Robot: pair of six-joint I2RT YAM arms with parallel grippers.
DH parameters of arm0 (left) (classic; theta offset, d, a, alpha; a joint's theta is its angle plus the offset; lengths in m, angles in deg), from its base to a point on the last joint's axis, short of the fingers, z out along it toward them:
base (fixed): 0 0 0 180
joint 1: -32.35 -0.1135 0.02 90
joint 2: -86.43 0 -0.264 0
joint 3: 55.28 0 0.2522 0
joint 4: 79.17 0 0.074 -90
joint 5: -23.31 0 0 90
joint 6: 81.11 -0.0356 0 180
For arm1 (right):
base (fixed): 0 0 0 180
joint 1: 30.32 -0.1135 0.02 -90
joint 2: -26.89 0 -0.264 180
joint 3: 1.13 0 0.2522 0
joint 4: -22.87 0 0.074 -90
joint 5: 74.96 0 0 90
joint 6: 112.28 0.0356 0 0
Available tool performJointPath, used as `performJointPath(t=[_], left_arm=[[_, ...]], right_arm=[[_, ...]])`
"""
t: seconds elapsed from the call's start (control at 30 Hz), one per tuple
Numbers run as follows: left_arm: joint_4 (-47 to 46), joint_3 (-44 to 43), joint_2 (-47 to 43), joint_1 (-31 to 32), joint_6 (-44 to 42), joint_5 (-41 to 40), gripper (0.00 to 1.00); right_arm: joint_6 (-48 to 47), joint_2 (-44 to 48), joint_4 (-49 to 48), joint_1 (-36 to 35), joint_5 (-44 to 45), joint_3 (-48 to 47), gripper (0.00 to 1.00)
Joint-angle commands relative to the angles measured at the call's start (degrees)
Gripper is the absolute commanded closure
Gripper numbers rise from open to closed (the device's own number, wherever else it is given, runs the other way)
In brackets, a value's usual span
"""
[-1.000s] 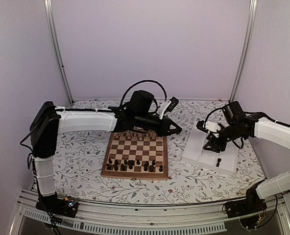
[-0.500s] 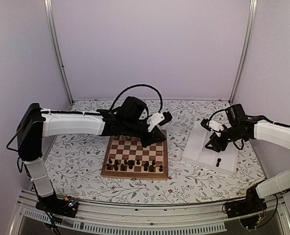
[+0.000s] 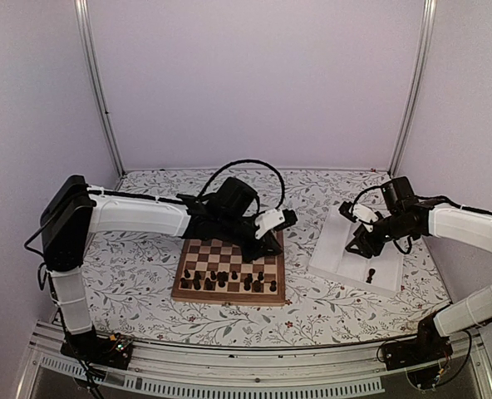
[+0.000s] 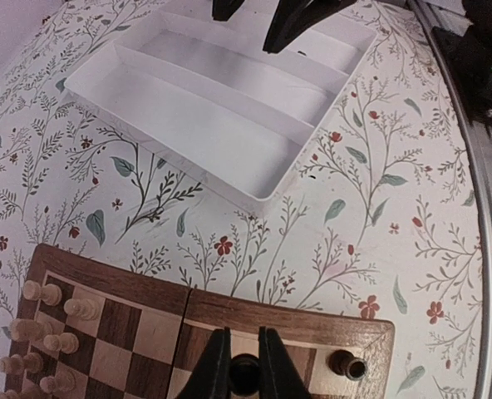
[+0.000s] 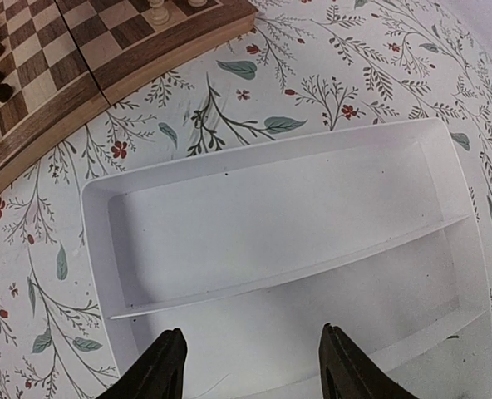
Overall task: Set up the chess pieces on the board
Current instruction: Place the chess piece on the chessboard.
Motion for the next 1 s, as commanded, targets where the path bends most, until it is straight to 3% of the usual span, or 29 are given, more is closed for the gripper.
performJointPath(t=[0.0, 0.97], left_arm=[[1.8, -0.3, 1.8, 0.8, -2.0, 2.3, 0.87], [7.8, -2.7, 7.3, 2.2, -6.0, 3.4, 0.83]], right_arm=[[0.4, -0.8, -0.9, 0.1, -1.3, 0.7, 0.43], [0.2, -2.7, -0.5, 0.1, -1.7, 0.5, 0.43]])
